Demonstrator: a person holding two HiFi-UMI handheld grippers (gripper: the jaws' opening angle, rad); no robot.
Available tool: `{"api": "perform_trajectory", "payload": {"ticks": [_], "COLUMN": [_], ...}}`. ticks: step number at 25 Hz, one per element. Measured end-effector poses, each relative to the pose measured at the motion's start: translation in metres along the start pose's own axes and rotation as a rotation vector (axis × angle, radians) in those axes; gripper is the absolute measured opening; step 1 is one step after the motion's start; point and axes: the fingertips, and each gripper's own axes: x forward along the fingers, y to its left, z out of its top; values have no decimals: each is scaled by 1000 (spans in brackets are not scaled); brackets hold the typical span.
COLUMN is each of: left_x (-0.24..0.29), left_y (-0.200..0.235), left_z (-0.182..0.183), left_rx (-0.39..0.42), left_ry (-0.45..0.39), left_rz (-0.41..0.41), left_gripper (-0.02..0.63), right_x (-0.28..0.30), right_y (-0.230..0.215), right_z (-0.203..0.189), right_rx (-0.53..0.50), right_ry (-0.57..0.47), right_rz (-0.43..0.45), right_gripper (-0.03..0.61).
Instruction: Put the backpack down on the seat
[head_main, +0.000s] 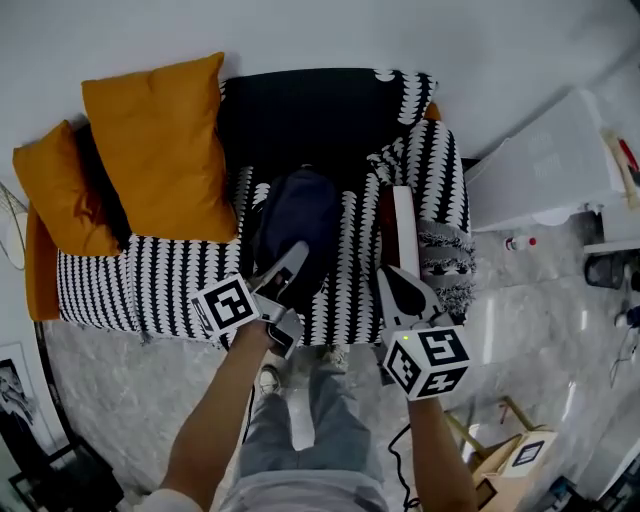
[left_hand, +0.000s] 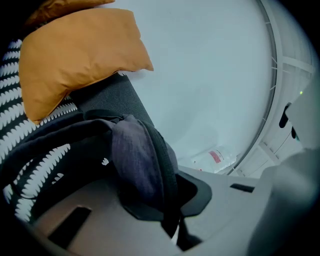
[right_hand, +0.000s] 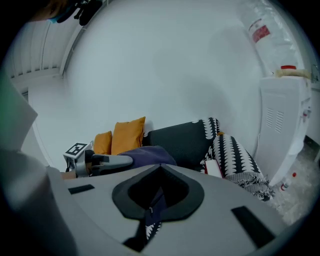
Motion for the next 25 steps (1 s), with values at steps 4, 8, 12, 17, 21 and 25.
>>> {"api": "perform_trajectory", "payload": {"ticks": [4,8,12,17,21,25], "left_x": [18,29,35,46,57,65], "left_y": [7,11,8,3,-2,-4], "left_z": [-6,-14,-20,-32,-45,-55], "left_rx": [15,10,15,23,26,18], "left_ry": [4,8,20,42,73,96], "left_rz": [14,27,11,-3,-4,2], "left_gripper": [20,20,21,21,21,22], "right_x": [9,15,17,14,11,6], "right_y": [-15,-24,-27,-35,-42,-48], "right_z": [-5,-11,-16,-19,-17,-13], "right_rx": [29,60,84,101,102,83], "right_ry": [4,2,1,-5,-13,-20], "right_rz": [4,7,5,-5,-15,-36], "right_gripper": [2,2,2,2,2,2]}}
